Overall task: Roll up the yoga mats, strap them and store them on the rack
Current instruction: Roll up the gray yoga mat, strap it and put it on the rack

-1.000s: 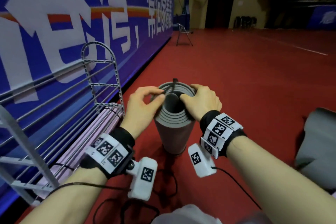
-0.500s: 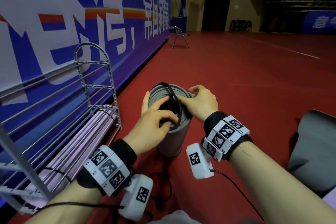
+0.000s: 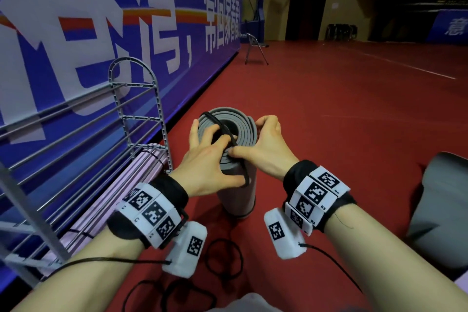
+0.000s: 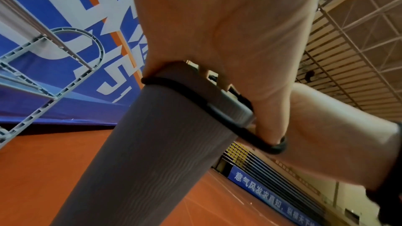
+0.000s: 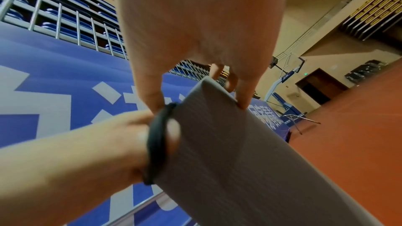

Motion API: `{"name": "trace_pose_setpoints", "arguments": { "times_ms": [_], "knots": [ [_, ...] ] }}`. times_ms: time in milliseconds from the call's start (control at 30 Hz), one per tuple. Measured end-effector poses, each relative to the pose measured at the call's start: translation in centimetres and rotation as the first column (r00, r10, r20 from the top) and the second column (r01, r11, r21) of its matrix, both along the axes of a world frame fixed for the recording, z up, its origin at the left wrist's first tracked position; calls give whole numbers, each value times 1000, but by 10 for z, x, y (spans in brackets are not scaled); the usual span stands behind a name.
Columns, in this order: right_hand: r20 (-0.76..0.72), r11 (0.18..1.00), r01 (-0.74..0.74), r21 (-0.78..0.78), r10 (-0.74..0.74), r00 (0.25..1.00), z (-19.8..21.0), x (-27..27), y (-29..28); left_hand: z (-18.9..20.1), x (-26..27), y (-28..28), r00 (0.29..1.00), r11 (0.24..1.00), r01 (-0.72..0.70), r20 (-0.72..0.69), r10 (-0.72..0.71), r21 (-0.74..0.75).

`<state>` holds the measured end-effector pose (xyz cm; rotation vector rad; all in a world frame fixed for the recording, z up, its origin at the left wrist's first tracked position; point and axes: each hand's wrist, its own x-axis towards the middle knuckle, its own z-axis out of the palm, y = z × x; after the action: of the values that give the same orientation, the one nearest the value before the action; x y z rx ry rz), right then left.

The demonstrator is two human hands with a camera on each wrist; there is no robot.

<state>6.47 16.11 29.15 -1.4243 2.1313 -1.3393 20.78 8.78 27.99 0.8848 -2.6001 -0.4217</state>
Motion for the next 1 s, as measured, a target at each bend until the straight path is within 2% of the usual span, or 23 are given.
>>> {"name": "trace_pose_setpoints", "arguments": {
  "times_ms": [233,367,533,800,1000],
  "knots": [
    [-11,994,-83,65,84,996,2,-1,2,-12,-9,2,992,981,-112,-74,102,-160],
    [-135,998,-66,22,69,988,1,0,4,-11,-7,-2,983,962,-148,-140,118,-231],
    [-337,996,-83,-17,72,939,-3,4,8,-3,-5,-7,986,961,-157,11,164,-229],
    [-322,994,-82,-73,55,945,-7,10,3,9,-16,-2,949,954,-256,144,279,-159],
    [-275,992,-28,-119,-6,961,-7,9,1,14,-31,3,939,938,-319,88,332,-134]
  ]
}}
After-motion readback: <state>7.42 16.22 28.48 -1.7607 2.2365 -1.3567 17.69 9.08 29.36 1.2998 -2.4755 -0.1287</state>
